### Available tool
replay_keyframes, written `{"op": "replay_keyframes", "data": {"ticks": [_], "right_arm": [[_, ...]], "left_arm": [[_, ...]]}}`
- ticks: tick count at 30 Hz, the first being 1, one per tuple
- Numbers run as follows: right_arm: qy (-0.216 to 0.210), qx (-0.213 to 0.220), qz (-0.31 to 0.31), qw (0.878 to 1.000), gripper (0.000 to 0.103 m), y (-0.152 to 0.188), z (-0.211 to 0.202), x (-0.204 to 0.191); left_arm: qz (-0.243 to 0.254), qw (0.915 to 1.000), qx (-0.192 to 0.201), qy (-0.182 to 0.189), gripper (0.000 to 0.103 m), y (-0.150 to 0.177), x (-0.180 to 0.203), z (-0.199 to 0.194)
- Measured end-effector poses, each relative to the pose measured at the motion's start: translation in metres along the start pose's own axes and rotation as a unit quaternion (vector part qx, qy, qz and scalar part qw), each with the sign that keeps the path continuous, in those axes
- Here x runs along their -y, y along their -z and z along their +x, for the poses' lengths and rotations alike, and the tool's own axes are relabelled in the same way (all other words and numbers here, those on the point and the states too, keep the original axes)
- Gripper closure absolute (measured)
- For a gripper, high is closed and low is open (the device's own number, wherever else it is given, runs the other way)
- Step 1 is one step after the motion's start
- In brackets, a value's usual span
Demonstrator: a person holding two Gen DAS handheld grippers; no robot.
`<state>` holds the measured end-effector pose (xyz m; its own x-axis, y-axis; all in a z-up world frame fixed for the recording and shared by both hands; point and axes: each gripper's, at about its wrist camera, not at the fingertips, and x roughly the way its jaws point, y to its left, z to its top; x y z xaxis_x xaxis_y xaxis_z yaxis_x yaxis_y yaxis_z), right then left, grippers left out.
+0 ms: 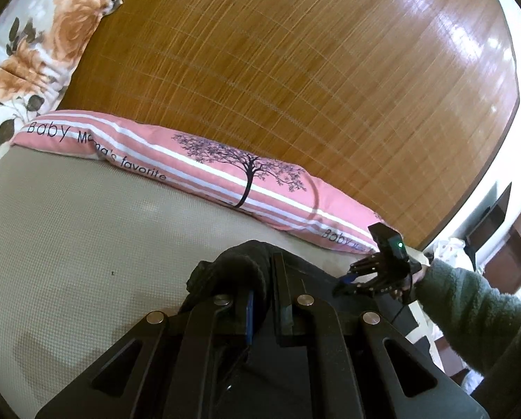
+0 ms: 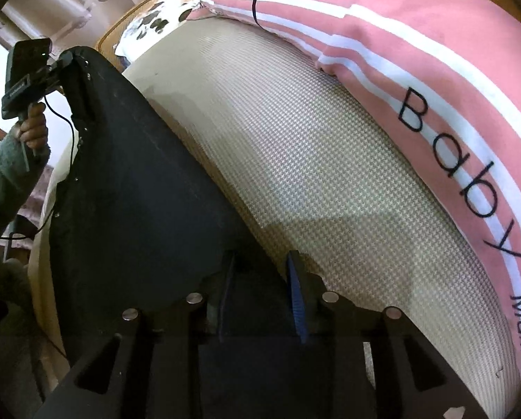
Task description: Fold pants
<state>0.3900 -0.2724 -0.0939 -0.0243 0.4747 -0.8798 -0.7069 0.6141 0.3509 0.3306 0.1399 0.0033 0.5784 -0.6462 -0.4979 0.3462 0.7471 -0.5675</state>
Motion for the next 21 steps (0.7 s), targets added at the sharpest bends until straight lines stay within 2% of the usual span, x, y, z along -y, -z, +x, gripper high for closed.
{"op": "replay_keyframes", "data": {"ticks": [3,6,11,15,18,21], "right_arm": [[0.007,0.001,0.000,1.000,0.077,0.008,-0.004,0.003],[0.024,0.003,0.017,1.000,0.084,0.017,-0.009,0.003],[0.113,0.013,0.029,0.993,0.092,0.022,-0.012,-0.016],[0.213,0.035,0.037,0.976,0.094,0.028,-0.021,-0.051],[0.275,0.059,0.048,0.958,0.095,0.039,-0.037,-0.084],[0.312,0.090,0.063,0.944,0.096,0.055,-0.060,-0.116]], "left_arm": [[-0.006,1.0000,-0.001,-0.006,0.095,0.000,-0.004,0.002],[-0.008,0.9999,-0.003,-0.013,0.095,0.000,-0.008,0.004],[-0.007,0.9987,-0.012,-0.049,0.095,0.001,-0.014,0.017],[0.037,0.9946,-0.016,-0.095,0.095,0.004,-0.004,0.025],[0.053,0.9950,-0.005,-0.085,0.095,0.008,0.006,0.008],[0.062,0.9958,0.004,-0.067,0.095,0.014,0.016,-0.017]]}}
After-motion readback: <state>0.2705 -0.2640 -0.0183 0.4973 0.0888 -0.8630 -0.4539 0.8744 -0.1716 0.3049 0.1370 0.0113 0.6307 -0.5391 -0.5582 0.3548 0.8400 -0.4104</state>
